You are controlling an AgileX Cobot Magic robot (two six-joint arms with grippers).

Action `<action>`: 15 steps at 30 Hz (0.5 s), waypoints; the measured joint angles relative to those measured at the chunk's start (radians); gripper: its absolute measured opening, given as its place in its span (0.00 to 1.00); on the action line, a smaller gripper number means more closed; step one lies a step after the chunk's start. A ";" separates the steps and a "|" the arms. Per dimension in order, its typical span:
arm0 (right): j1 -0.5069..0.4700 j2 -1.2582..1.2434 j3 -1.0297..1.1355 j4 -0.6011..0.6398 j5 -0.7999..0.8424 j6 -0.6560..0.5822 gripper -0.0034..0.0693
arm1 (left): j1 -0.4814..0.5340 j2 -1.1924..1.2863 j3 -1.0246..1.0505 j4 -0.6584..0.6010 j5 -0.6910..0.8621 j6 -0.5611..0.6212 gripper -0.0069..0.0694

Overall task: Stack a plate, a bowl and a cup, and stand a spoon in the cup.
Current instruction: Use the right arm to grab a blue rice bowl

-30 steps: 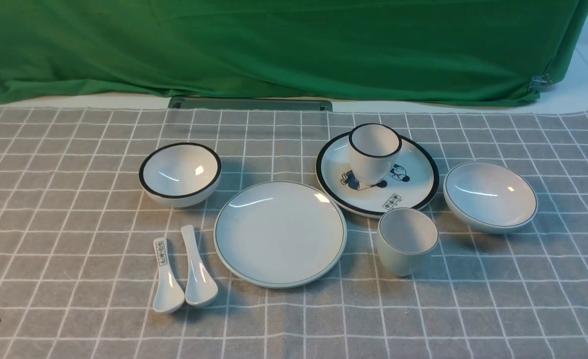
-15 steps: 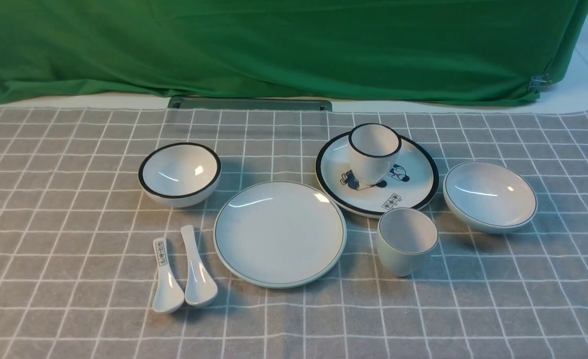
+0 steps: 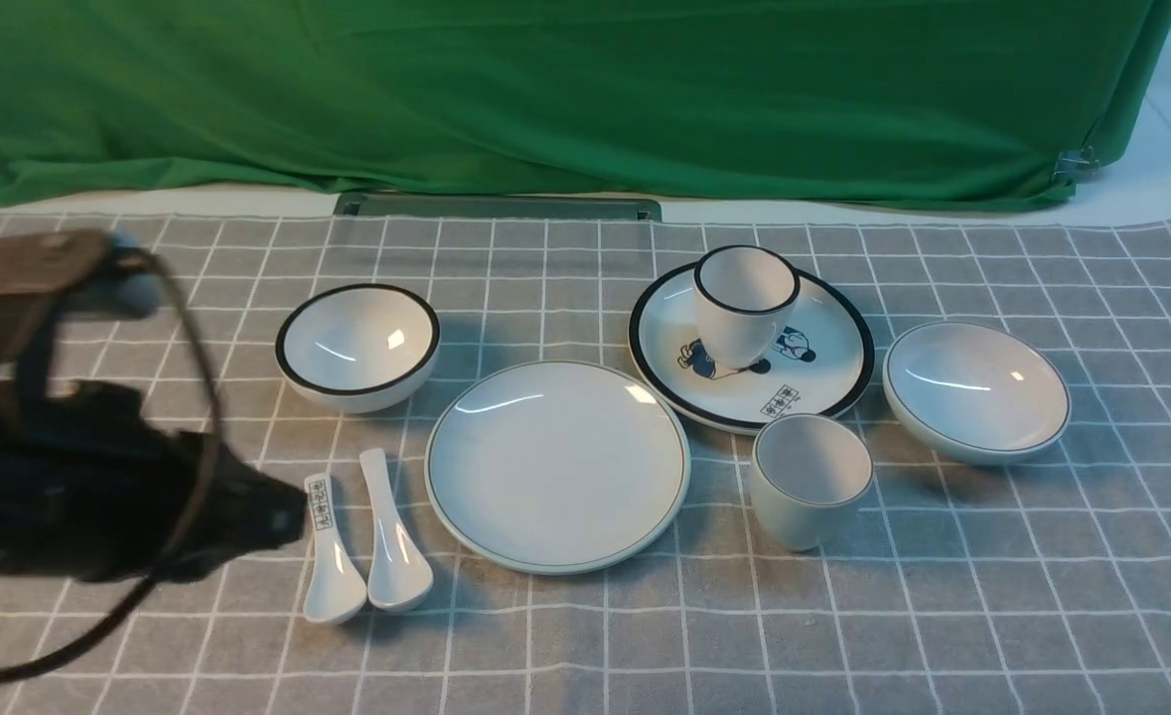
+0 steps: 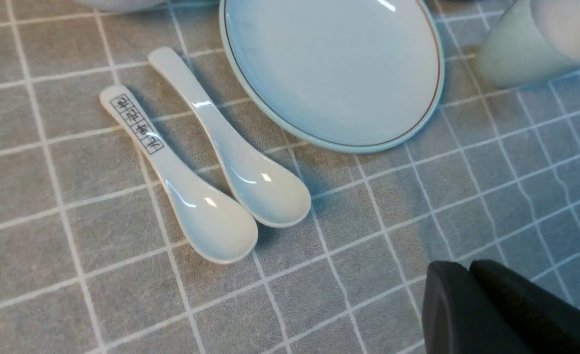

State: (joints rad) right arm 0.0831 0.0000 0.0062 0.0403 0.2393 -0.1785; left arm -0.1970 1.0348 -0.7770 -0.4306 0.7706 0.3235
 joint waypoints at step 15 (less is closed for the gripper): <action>0.001 0.000 0.000 0.130 -0.301 0.550 0.37 | -0.123 0.339 -0.193 0.191 -0.013 -0.180 0.11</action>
State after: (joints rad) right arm 0.0841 0.0000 0.0062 0.1707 -0.0622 0.3718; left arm -0.3204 1.3739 -0.9698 -0.2391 0.7574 0.1440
